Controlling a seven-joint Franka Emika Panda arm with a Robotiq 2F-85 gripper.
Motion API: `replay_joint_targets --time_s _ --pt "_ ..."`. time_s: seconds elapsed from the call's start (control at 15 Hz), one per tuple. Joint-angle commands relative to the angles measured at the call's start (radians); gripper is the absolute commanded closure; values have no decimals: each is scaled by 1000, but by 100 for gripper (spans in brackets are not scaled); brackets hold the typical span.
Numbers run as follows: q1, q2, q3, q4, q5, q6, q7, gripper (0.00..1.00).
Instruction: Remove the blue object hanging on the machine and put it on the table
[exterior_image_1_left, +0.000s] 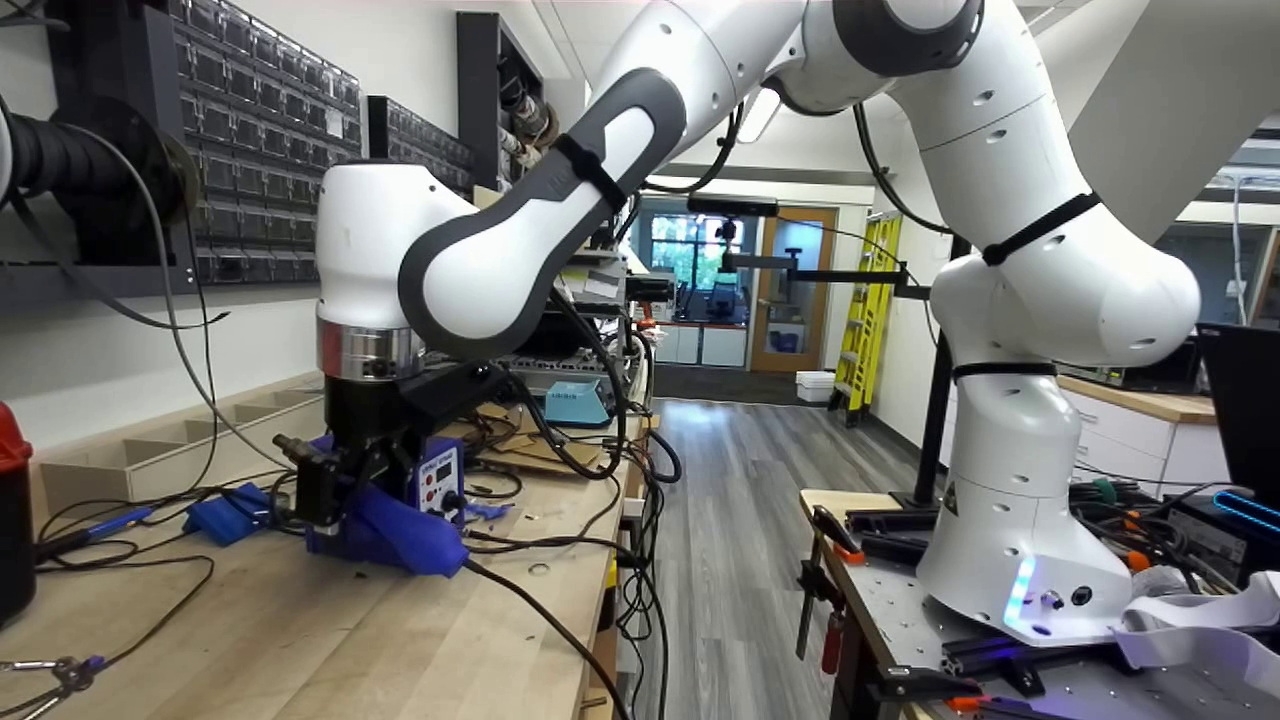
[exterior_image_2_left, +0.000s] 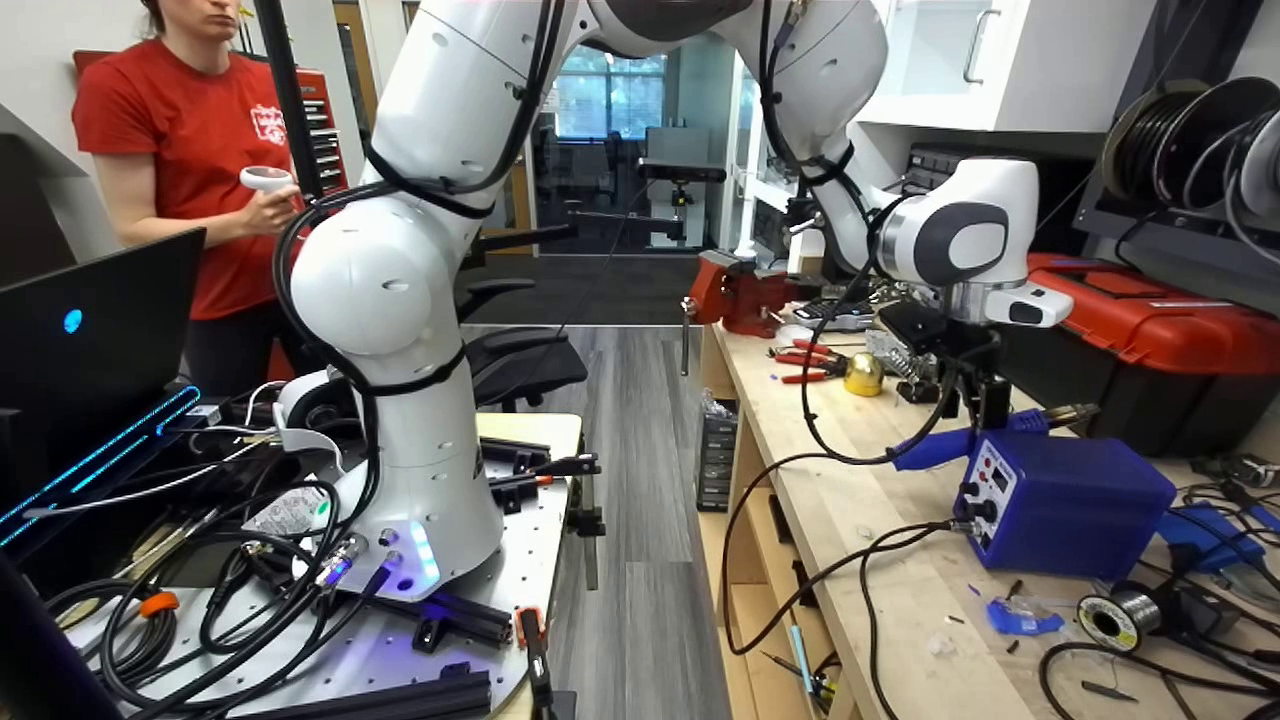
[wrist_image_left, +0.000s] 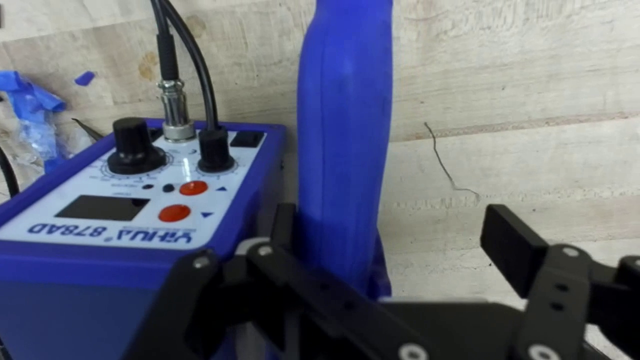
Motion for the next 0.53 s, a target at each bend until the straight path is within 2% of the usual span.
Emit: replay_joint_targets --time_s 0.0,0.07,0.13,0.27,0.47 --pt "16 -8 -34 -41 -32 24 -11 0" --pt "18 -10 -36 -43 -39 24 -9 0" --pt "17 -11 -35 -47 -38 25 -12 25" --pt "16 -19 -33 -53 -40 30 -13 33" --pt "11 -40 -37 -68 -36 38 -11 53"
